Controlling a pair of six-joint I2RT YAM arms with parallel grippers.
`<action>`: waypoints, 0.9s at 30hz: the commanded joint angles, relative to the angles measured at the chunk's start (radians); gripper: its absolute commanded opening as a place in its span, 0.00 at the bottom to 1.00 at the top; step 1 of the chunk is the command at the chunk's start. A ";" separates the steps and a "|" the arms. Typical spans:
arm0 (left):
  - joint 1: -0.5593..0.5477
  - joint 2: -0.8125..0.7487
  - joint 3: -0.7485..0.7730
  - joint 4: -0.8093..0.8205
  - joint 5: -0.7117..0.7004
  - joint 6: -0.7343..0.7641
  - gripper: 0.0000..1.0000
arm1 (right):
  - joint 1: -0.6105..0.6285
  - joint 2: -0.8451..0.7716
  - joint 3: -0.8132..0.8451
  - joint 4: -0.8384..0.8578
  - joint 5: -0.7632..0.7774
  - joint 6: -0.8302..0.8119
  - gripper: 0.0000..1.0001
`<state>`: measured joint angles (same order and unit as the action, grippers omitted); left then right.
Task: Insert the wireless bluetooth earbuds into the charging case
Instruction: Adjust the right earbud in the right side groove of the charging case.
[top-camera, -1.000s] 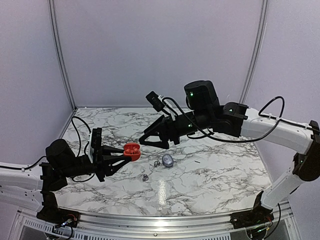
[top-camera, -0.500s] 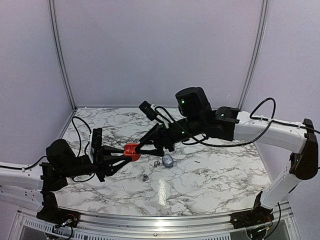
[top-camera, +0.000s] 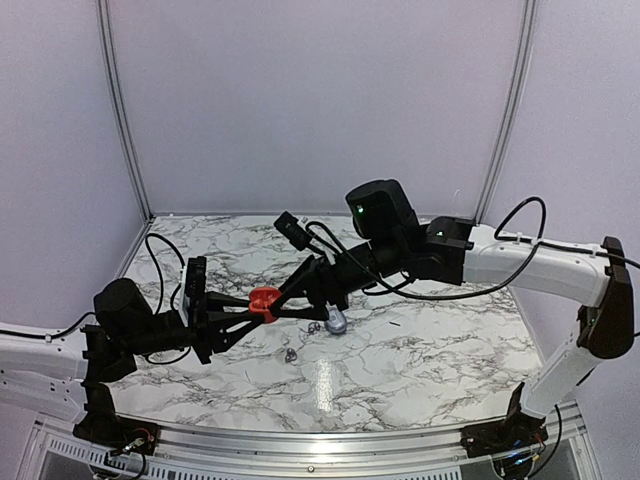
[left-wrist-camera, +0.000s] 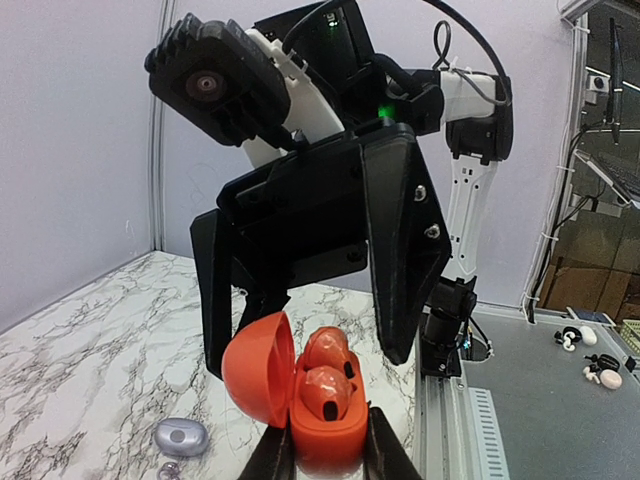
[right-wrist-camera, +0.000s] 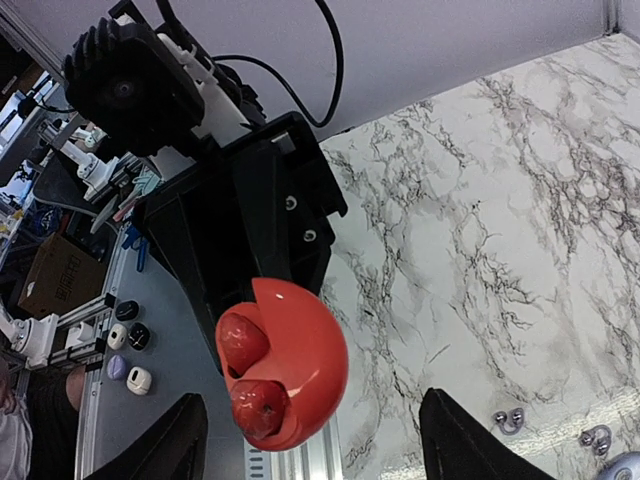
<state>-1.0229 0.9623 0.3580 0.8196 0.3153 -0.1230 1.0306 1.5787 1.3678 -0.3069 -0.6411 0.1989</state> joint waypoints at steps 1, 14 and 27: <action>0.006 0.013 0.011 0.049 0.009 0.005 0.00 | 0.008 -0.054 -0.002 0.034 -0.033 -0.041 0.73; 0.006 0.020 0.018 0.049 0.013 0.006 0.00 | -0.020 -0.086 0.016 0.022 0.095 -0.010 0.59; 0.006 0.015 0.019 0.049 0.017 0.002 0.00 | -0.017 -0.043 0.020 0.003 0.089 -0.007 0.58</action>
<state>-1.0225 0.9779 0.3580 0.8257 0.3153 -0.1238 1.0161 1.5162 1.3495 -0.2947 -0.5556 0.1837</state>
